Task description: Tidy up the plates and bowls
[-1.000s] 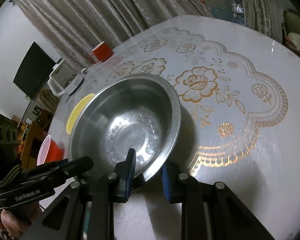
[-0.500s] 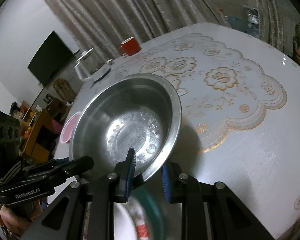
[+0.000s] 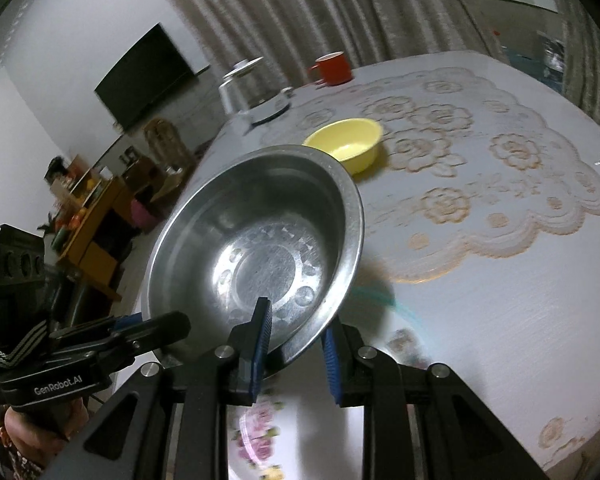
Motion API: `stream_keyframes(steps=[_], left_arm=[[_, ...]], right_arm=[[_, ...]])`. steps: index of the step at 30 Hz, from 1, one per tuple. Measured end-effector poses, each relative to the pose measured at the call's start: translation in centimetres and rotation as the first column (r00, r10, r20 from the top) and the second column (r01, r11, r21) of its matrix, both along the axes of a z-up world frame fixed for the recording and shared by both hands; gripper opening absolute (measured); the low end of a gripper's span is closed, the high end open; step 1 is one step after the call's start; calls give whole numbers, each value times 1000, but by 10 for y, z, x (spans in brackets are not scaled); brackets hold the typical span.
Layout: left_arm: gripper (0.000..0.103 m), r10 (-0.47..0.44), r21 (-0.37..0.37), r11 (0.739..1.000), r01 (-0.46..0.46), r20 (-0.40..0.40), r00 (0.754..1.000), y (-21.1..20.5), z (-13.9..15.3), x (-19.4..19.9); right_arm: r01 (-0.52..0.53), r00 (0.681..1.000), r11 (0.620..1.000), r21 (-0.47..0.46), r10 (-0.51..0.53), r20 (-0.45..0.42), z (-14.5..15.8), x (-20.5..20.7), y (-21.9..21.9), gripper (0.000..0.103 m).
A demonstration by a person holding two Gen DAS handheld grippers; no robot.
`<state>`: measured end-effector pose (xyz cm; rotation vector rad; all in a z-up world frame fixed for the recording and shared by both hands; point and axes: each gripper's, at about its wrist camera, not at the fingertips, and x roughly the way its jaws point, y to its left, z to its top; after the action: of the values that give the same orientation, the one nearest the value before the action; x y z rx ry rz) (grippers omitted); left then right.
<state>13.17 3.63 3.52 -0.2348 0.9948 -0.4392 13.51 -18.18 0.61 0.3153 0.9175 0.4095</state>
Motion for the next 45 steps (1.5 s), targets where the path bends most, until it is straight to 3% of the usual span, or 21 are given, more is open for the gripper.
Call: stream_keyframes(steps=[10, 22, 32, 45], left_arm=[[36, 101, -23, 995, -102, -25, 995, 58, -16, -31], [39, 158, -19, 987, -160, -75, 985, 96, -35, -44], [39, 194, -17, 980, -197, -114, 974, 112, -53, -39], [39, 192, 28, 981, -191, -83, 978, 109, -50, -40]], right_arm=[[-124, 992, 992, -22, 124, -17, -5, -12, 66, 24], [-213, 976, 976, -54, 210, -62, -20, -15, 115, 26], [-254, 965, 964, -83, 246, -94, -31, -10, 141, 26], [-274, 955, 958, -78, 262, -142, -40, -1, 148, 35]])
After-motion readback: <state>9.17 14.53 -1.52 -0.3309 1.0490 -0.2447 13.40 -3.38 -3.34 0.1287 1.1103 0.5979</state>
